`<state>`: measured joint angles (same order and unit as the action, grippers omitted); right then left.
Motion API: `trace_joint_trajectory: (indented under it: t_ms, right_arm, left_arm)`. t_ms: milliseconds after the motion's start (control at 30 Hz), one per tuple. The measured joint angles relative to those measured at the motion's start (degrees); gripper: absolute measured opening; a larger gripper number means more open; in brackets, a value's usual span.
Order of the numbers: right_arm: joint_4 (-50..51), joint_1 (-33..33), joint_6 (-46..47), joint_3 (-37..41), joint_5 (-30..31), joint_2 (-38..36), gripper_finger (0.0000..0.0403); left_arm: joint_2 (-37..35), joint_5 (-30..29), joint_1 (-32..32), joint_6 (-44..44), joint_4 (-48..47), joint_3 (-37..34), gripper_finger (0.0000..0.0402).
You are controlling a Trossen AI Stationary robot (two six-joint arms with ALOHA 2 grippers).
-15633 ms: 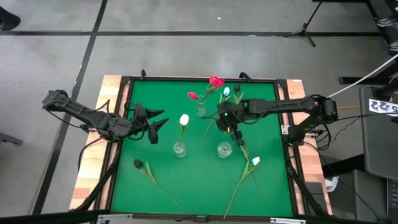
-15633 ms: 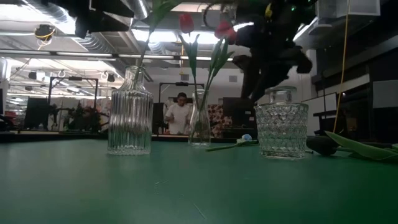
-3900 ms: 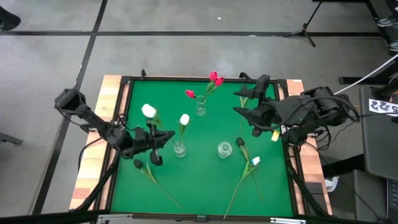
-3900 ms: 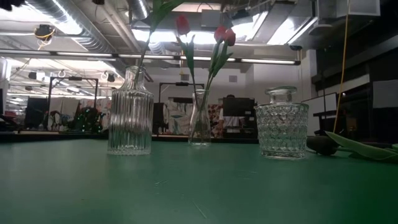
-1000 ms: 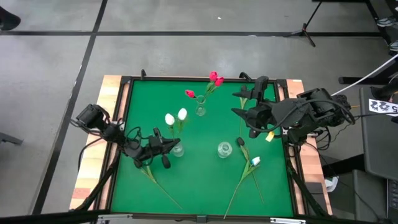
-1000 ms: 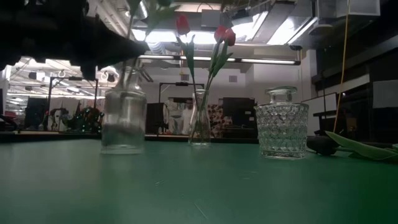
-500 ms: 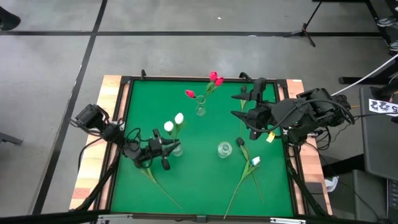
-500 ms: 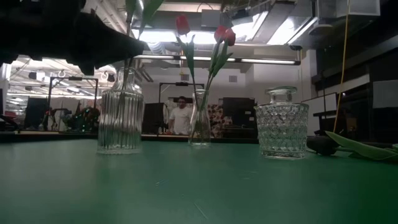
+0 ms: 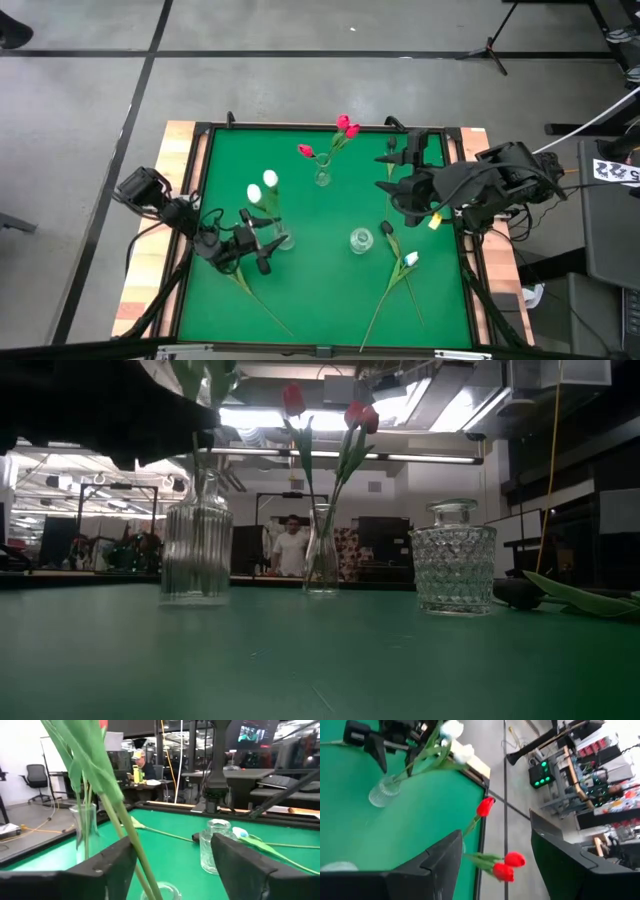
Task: Sort flowers into vase by color
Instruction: Put the top white tulip into the bottom left transparent vase, then put the white tulip into the bottom left transparent vase
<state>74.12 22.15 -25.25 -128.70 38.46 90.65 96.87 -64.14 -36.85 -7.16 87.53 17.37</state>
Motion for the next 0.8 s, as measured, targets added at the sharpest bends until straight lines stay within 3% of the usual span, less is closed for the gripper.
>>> trace_joint_trajectory:
  t_ms: [233, 500, 567, 667, 733, 800]
  right_arm:
    - [0.82, -0.02, 1.15, 0.00, 0.04, 0.00, 0.0237]
    - [1.05, -0.02, 1.44, 0.00, 0.81, 0.00, 0.0237]
    - [2.62, -0.02, 4.43, -0.03, 2.45, 0.00, 0.0237]
    - [13.36, -0.02, 15.23, 0.07, 2.60, -0.02, 0.0237]
    - [16.18, -0.02, 22.63, 2.60, 0.25, -0.09, 0.0237]
    - [13.88, 1.24, 23.74, 7.52, -4.66, -1.58, 0.0237]
  left_arm:
    - [-3.85, -0.91, 0.12, -0.42, -1.04, 0.02, 0.0266]
    - [-10.55, -1.11, -2.38, 0.01, -8.62, 0.04, 0.0263]
    - [-12.76, -1.34, -3.18, 2.33, -12.70, 0.04, 0.0262]
    - [-16.08, -3.61, -4.52, 6.35, -19.77, 0.04, 0.0262]
    - [-18.46, -5.04, -5.17, 8.12, -23.48, 0.04, 0.0262]
    - [-21.00, -5.78, -5.65, 8.97, -26.79, 0.04, 0.0263]
